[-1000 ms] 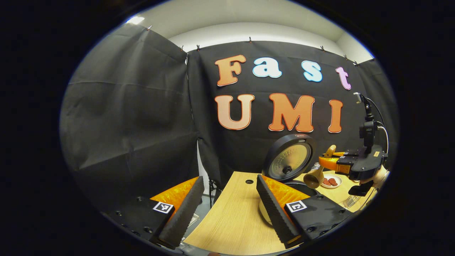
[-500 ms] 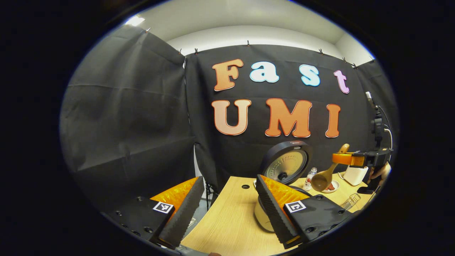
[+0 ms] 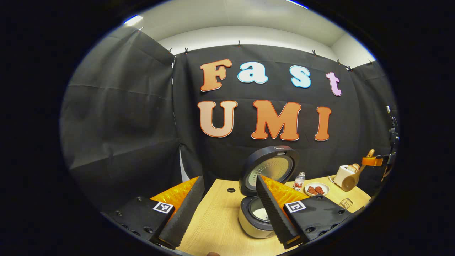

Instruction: Close the left gripper, press the button to open the rice cooker; take a wooden spoon from the chopstick holder with the right hand, scoop a spoonful of rice and pour it into the rice cooker, then put the wooden spoon back into the chopstick holder.

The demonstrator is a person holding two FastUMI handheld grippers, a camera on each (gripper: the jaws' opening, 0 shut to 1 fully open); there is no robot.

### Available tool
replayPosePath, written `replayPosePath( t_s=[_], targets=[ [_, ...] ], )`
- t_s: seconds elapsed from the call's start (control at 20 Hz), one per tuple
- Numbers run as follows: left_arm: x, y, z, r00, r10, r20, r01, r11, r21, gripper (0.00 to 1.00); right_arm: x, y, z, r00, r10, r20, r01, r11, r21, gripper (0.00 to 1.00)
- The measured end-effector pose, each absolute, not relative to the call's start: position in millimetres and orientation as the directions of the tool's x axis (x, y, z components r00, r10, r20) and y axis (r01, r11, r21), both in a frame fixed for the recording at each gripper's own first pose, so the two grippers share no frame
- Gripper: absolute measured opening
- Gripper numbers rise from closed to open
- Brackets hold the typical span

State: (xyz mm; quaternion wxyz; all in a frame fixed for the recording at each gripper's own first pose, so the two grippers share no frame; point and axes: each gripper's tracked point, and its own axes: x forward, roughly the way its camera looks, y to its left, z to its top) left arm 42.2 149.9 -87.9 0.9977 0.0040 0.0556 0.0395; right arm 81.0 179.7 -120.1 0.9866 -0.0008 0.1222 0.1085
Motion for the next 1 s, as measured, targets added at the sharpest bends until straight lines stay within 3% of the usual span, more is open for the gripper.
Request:
replayPosePath(
  t_s=[0.3, 0.4, 0.45, 0.7, 0.8, 1.0],
  targets=[
    [42.2, 131.5, -88.7, 0.988, 0.103, -0.118, -0.100, 0.995, 0.029, 0.95, 76.2, 109.2, -163.0, 0.937, 0.135, -0.321, -0.114, 0.990, 0.081, 0.07],
    [39.5, 126.0, -88.0, 0.986, 0.115, -0.119, -0.111, 0.993, 0.034, 1.00, 77.0, 97.4, -184.0, 0.924, 0.137, -0.357, -0.104, 0.989, 0.110, 0.07],
    [37.7, 122.6, -87.8, 0.986, 0.116, -0.121, -0.113, 0.993, 0.033, 0.95, 77.5, 92.2, -195.9, 0.917, 0.137, -0.374, -0.098, 0.988, 0.120, 0.08],
    [26.4, 117.0, -84.0, 0.981, 0.155, -0.119, -0.152, 0.988, 0.035, 1.00, 87.9, 81.1, -248.8, 0.883, 0.155, -0.442, -0.084, 0.981, 0.177, 0.08],
    [22.0, 117.9, -82.7, 0.978, 0.175, -0.116, -0.171, 0.985, 0.037, 0.95, 93.7, 80.7, -267.5, 0.868, 0.165, -0.469, -0.079, 0.977, 0.198, 0.08],
    [12.0, 118.8, -85.8, 0.970, 0.197, -0.139, -0.190, 0.980, 0.066, 0.99, 100.1, 76.1, -294.4, 0.845, 0.180, -0.503, -0.073, 0.972, 0.224, 0.07]
  ],
)
